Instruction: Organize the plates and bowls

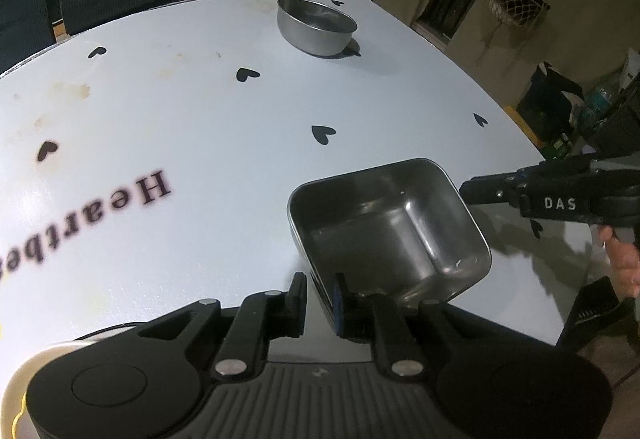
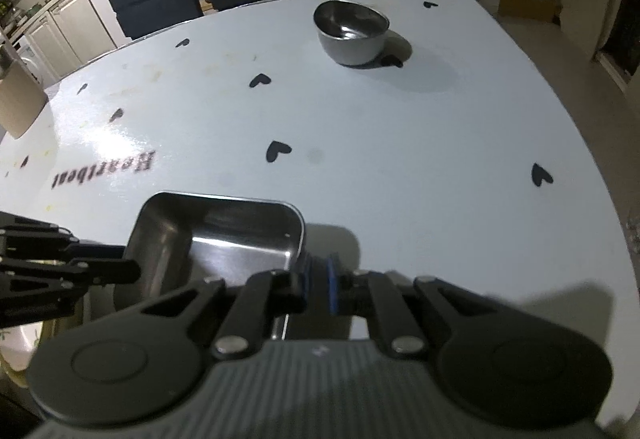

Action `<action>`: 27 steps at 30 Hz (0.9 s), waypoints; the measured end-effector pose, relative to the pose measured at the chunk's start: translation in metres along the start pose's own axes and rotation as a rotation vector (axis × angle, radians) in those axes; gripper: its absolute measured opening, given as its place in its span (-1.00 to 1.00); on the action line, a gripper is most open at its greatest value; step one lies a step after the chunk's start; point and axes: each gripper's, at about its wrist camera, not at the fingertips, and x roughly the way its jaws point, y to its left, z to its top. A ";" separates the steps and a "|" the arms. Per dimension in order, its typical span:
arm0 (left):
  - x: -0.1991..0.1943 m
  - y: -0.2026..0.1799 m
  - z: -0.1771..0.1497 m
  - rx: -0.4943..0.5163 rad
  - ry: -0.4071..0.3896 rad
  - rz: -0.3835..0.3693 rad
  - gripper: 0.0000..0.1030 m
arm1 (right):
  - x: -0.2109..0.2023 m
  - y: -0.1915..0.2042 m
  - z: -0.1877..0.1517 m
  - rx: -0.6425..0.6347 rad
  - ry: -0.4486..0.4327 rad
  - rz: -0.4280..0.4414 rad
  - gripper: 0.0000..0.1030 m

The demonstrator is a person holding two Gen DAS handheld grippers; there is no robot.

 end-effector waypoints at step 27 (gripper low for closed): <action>0.009 0.009 0.002 -0.024 0.002 -0.042 -0.71 | 0.022 0.000 0.012 -0.005 0.023 0.082 -0.85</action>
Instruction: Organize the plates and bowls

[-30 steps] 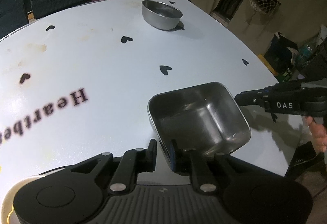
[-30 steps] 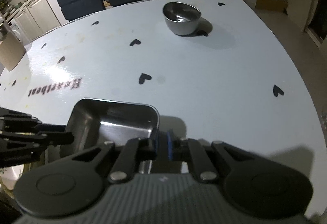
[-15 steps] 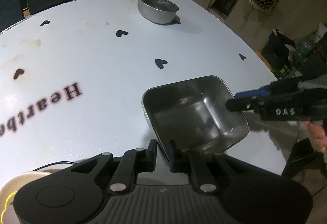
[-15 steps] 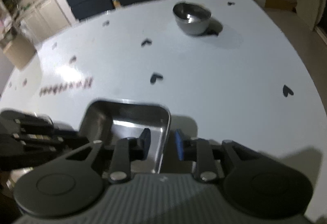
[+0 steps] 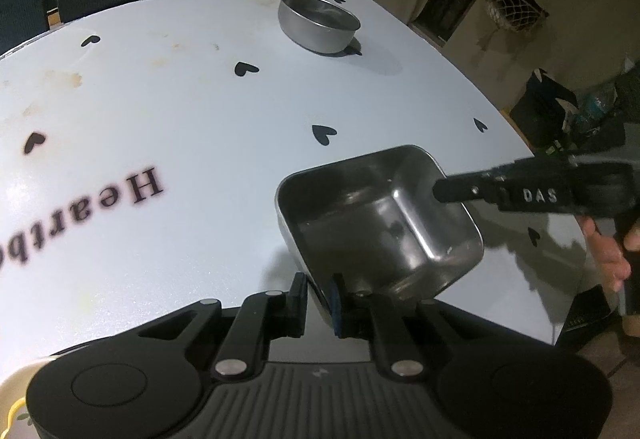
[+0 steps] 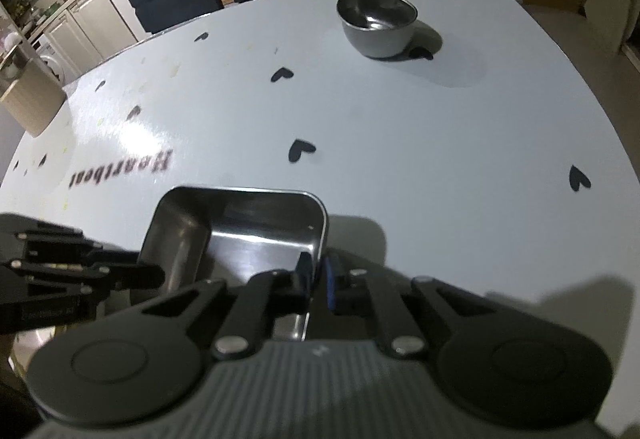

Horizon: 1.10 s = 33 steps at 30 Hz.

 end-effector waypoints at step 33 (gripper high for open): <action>-0.036 -0.007 0.012 -0.009 -0.144 0.034 0.86 | -0.035 0.003 0.006 -0.043 -0.163 0.014 0.56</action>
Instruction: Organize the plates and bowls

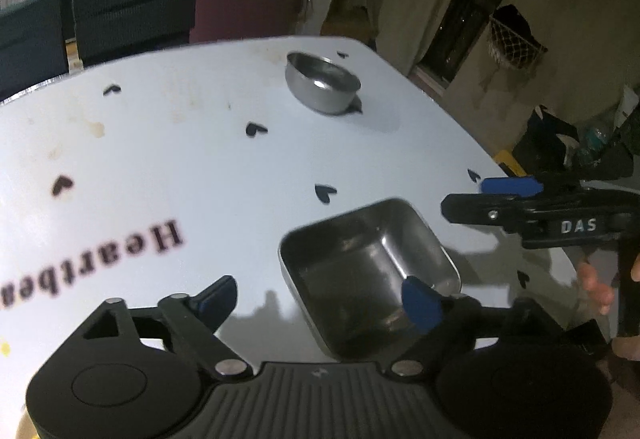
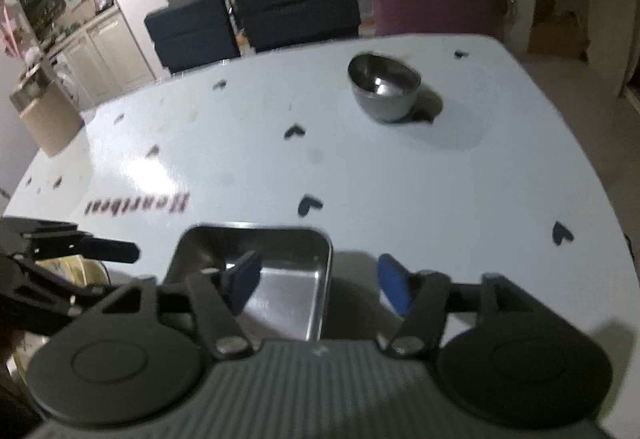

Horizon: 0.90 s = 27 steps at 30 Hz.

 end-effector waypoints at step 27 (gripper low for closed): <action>0.040 0.039 0.093 -0.003 -0.195 0.137 1.00 | 0.053 -0.110 0.086 0.537 -0.194 -0.110 0.74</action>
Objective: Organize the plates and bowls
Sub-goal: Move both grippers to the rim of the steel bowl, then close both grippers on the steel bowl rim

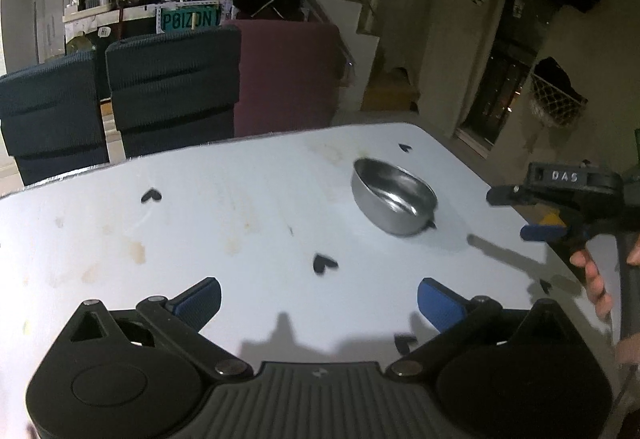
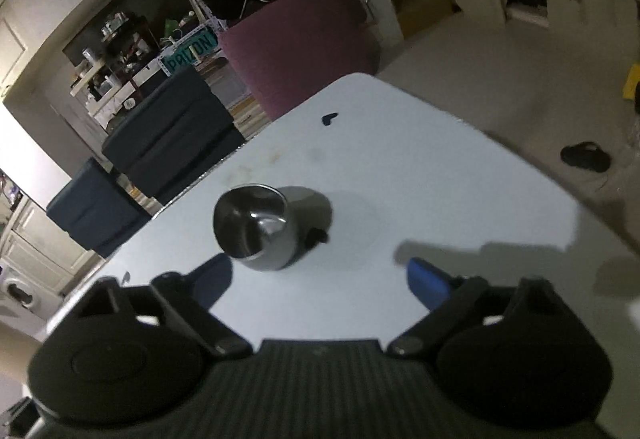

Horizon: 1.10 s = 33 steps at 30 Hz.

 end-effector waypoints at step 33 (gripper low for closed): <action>0.074 0.014 0.023 -0.109 -0.053 -0.055 0.57 | 0.046 0.032 0.007 -0.001 0.099 0.014 -0.74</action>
